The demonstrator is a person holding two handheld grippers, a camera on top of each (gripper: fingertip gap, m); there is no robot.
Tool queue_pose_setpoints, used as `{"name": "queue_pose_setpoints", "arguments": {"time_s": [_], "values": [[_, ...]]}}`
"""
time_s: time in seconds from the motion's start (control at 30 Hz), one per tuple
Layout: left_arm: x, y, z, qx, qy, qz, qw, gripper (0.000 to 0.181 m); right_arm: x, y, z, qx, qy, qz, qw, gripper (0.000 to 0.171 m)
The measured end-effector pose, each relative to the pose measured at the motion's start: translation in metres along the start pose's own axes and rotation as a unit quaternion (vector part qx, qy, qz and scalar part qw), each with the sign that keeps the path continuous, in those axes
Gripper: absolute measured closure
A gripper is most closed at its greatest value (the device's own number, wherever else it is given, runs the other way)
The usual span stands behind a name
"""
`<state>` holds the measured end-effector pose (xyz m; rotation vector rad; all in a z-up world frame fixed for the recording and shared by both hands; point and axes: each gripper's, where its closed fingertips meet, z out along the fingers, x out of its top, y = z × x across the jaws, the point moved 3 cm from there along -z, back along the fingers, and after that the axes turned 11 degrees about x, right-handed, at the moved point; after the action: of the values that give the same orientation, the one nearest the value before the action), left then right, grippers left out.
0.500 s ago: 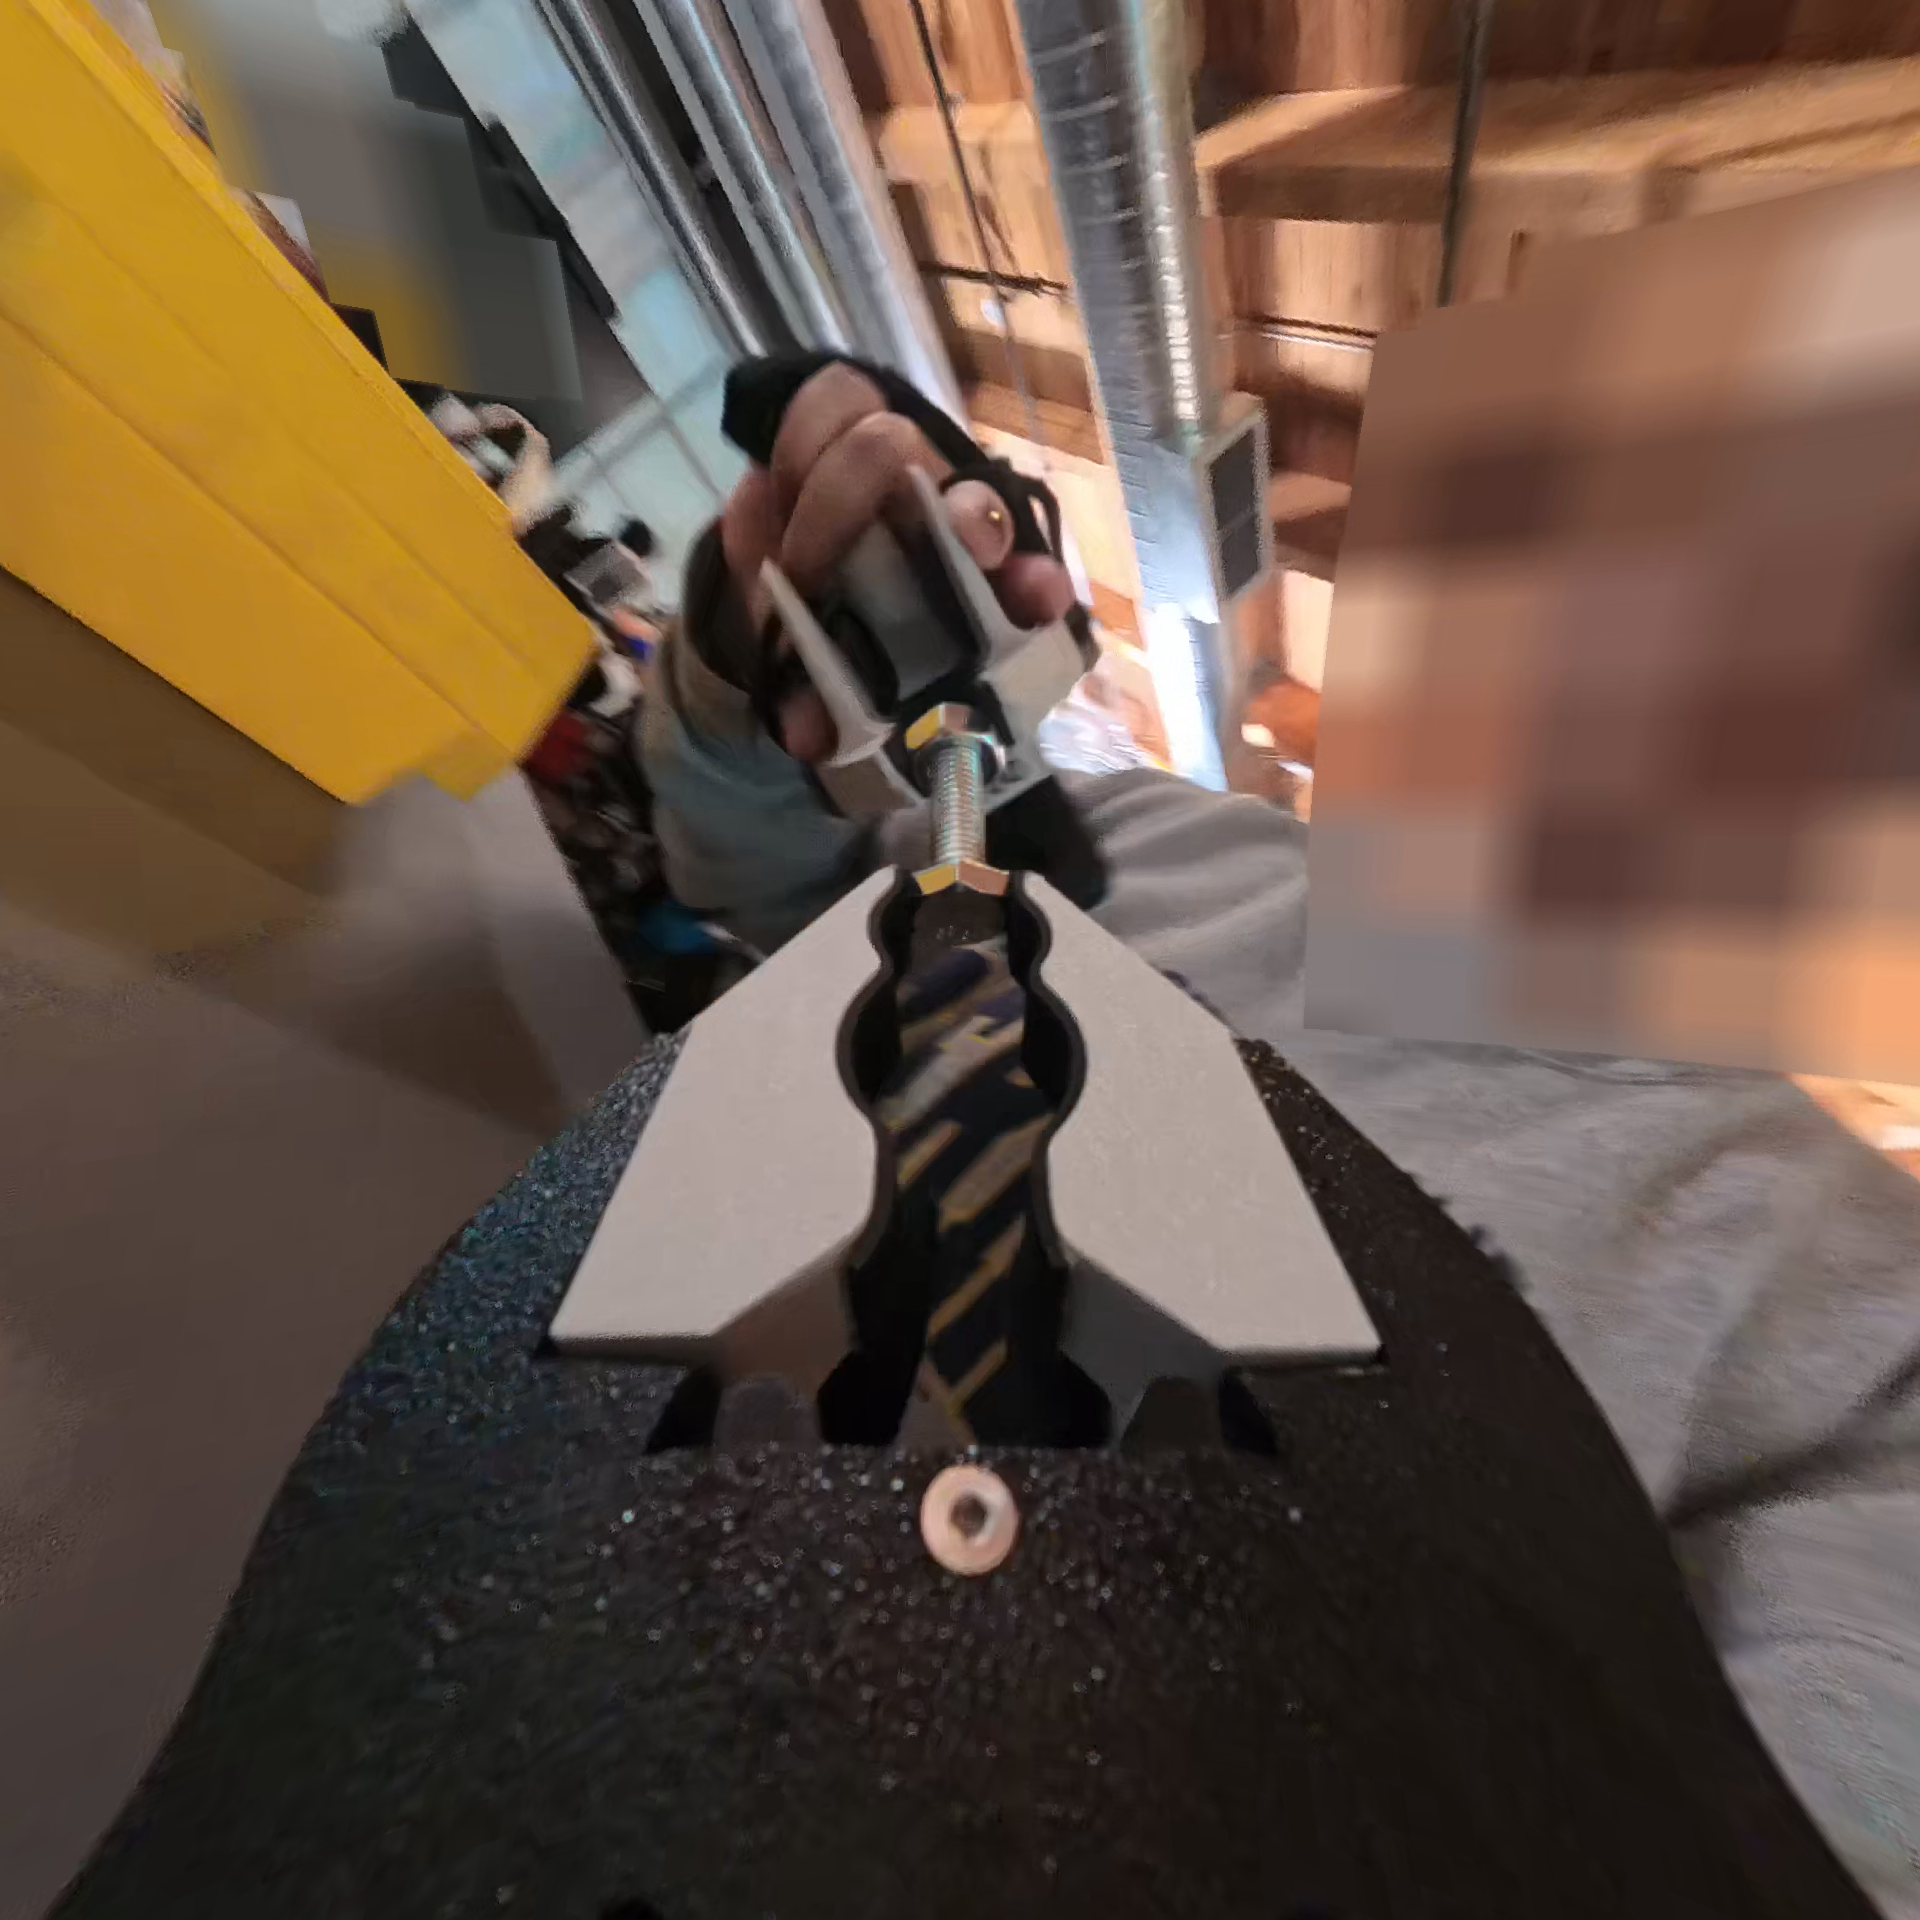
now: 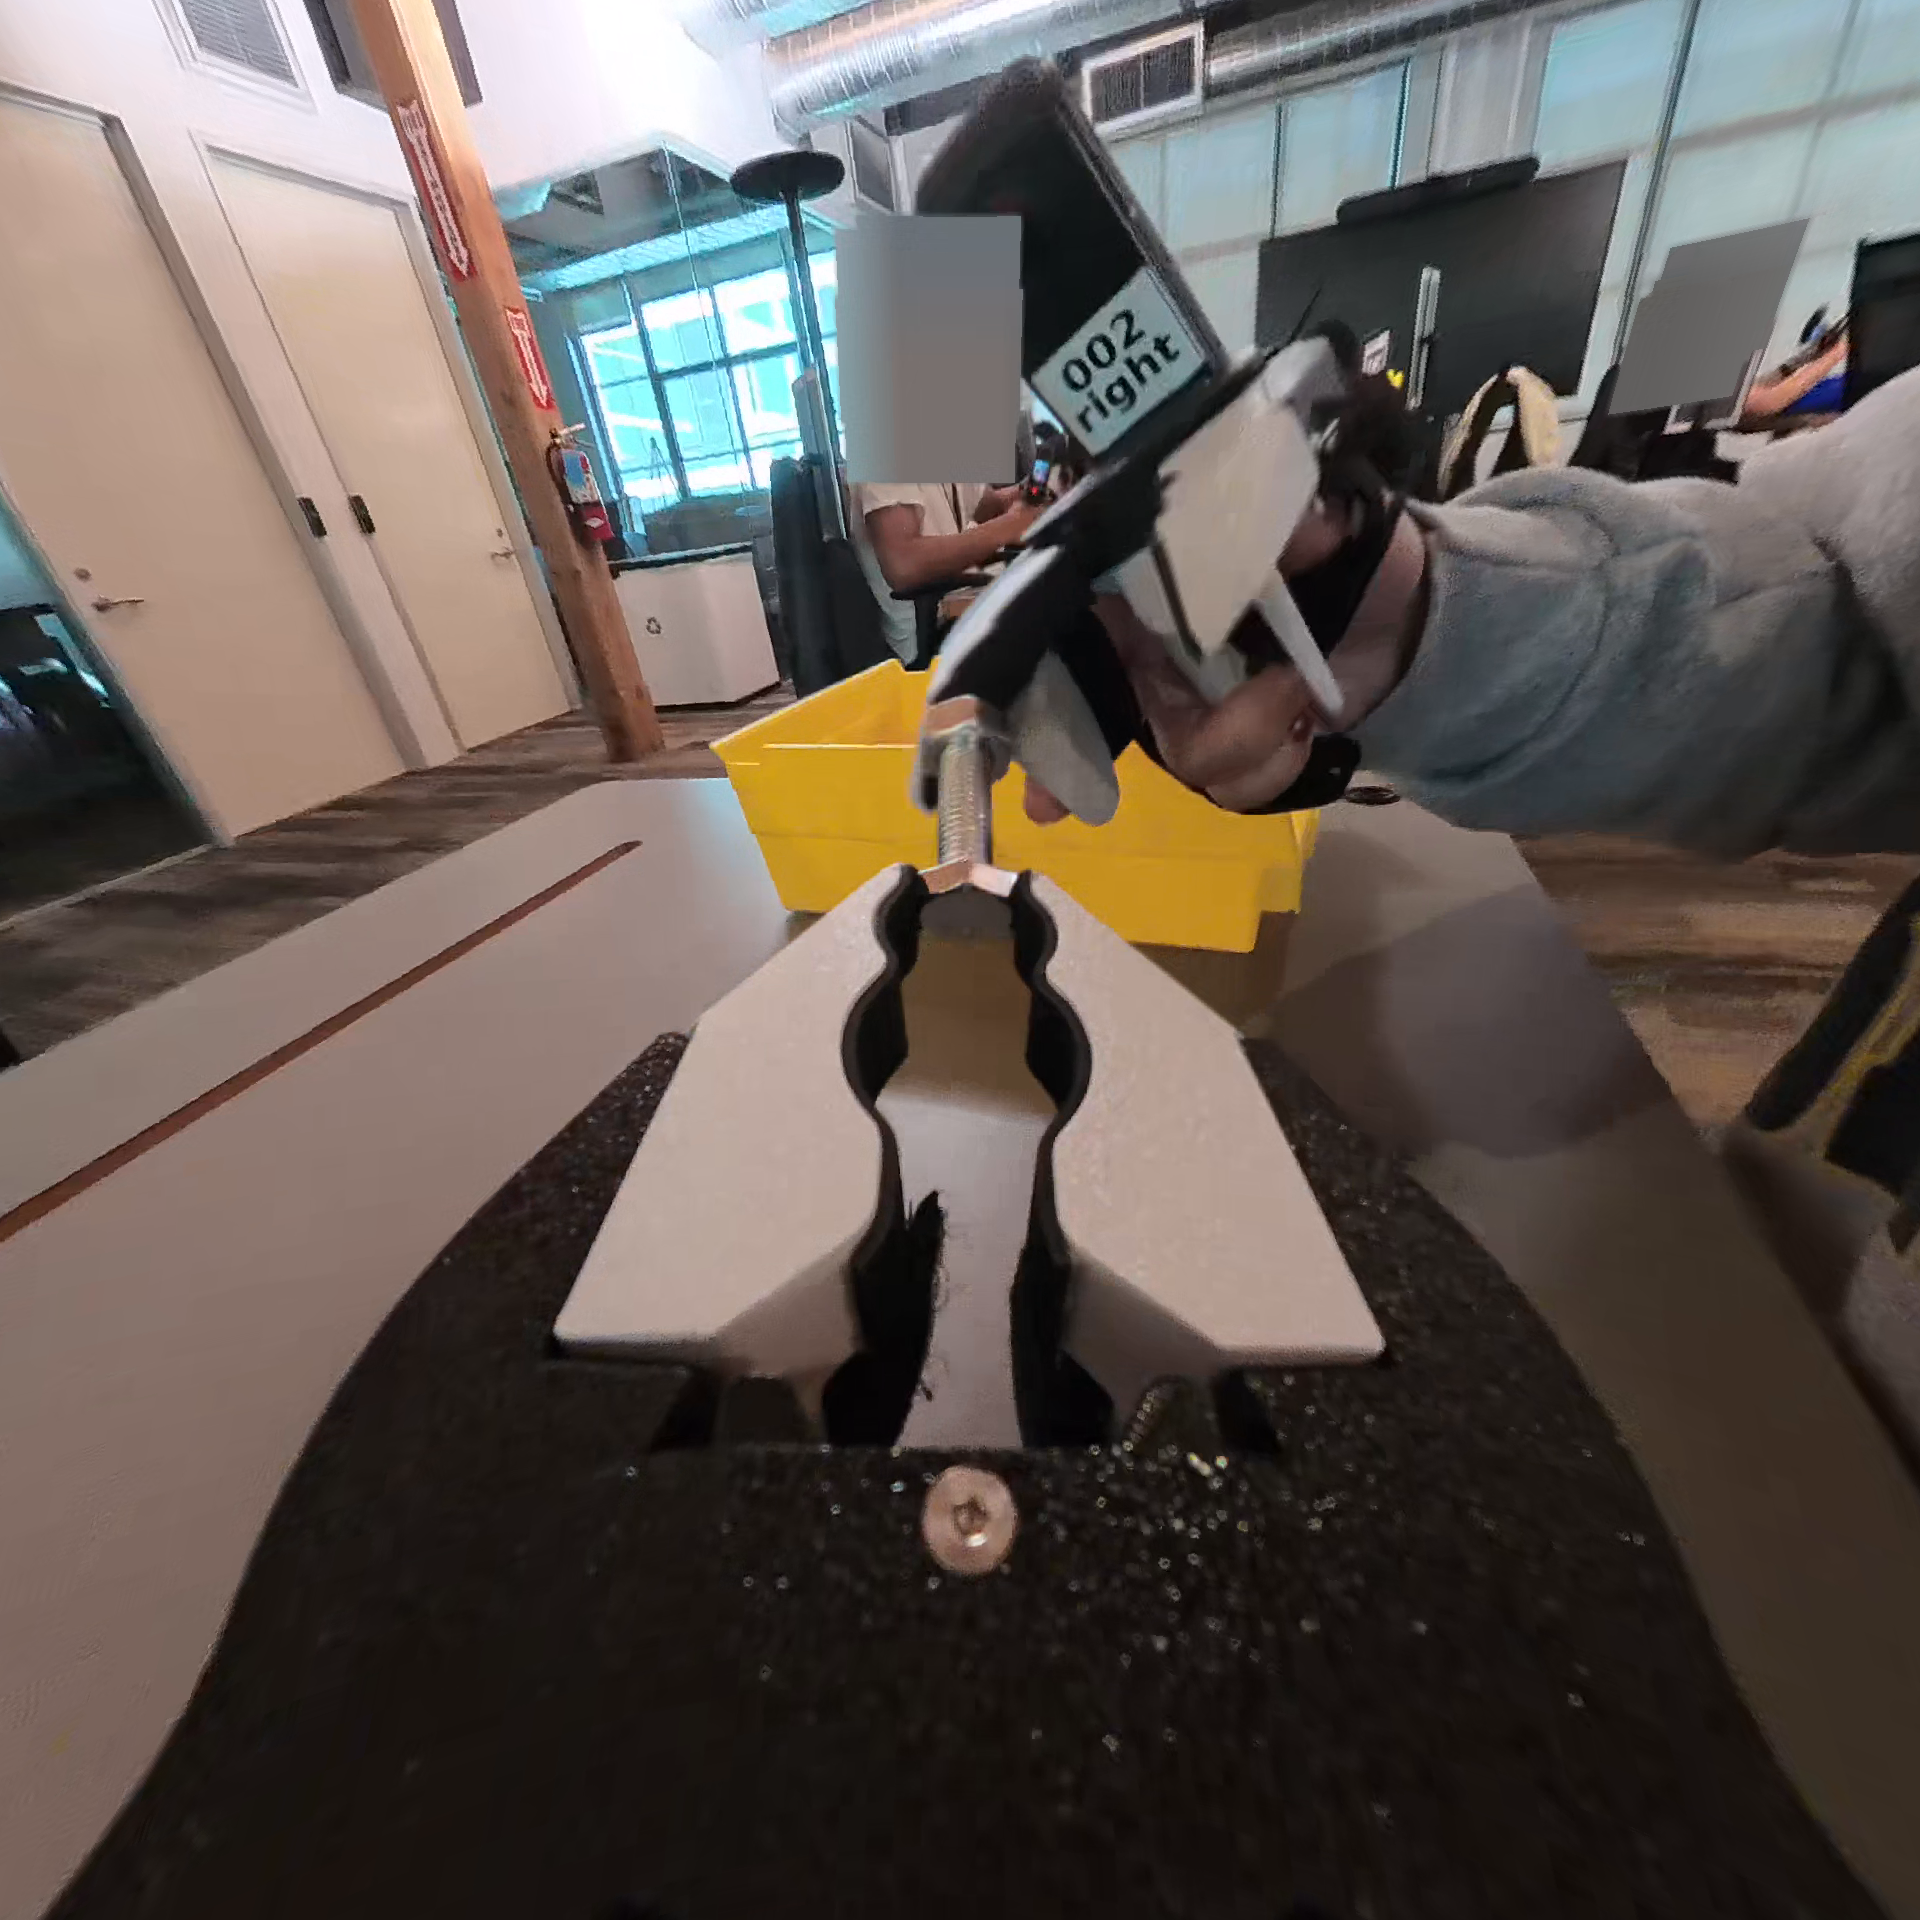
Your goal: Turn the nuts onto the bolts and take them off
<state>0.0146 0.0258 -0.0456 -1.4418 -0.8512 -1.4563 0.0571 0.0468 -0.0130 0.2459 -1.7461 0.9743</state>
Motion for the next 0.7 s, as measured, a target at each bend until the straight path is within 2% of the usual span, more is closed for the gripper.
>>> {"name": "queue_pose_setpoints", "arguments": {"time_s": [0.07,0.17,0.2,0.33,0.43,0.5,0.57,0.6,0.63,0.7], "values": [[0.003,0.003,-0.001,0.006,0.012,0.016,1.000,0.165,0.010,-0.002,0.001,0.001,0.028,-0.025,0.999,0.115],[0.007,0.001,-0.003,0.025,0.020,0.041,0.999,0.165,0.005,0.010,-0.004,-0.066,0.022,-0.031,0.997,0.113],[0.007,0.001,-0.003,0.025,0.017,0.045,0.999,0.165,0.002,0.010,-0.003,-0.063,0.024,-0.019,0.998,0.116],[0.003,0.009,0.000,0.016,0.006,0.069,0.997,0.165,0.000,0.010,-0.001,-0.039,0.029,-0.006,0.999,0.153],[0.003,0.006,-0.004,-0.008,-0.004,0.036,0.999,0.165,0.005,0.001,-0.007,-0.013,0.019,-0.058,0.998,0.153],[0.006,-0.003,-0.011,0.001,0.001,0.017,1.000,0.165,0.012,-0.004,-0.023,-0.028,0.011,-0.112,0.993,0.153],[0.009,-0.013,-0.018,0.022,0.009,0.020,1.000,0.165,0.015,0.003,-0.055,-0.113,-0.030,-0.156,0.981,0.153],[0.009,-0.016,-0.021,0.030,0.007,0.024,0.999,0.165,0.011,0.016,-0.081,-0.196,-0.076,-0.170,0.963,0.153],[0.008,-0.018,-0.023,0.037,0.004,0.029,0.999,0.165,0.004,0.032,-0.114,-0.293,-0.136,-0.174,0.930,0.153],[0.006,-0.018,-0.024,0.047,-0.001,0.036,0.998,0.165,-0.023,0.051,-0.188,-0.453,-0.266,-0.137,0.840,0.153]]}}
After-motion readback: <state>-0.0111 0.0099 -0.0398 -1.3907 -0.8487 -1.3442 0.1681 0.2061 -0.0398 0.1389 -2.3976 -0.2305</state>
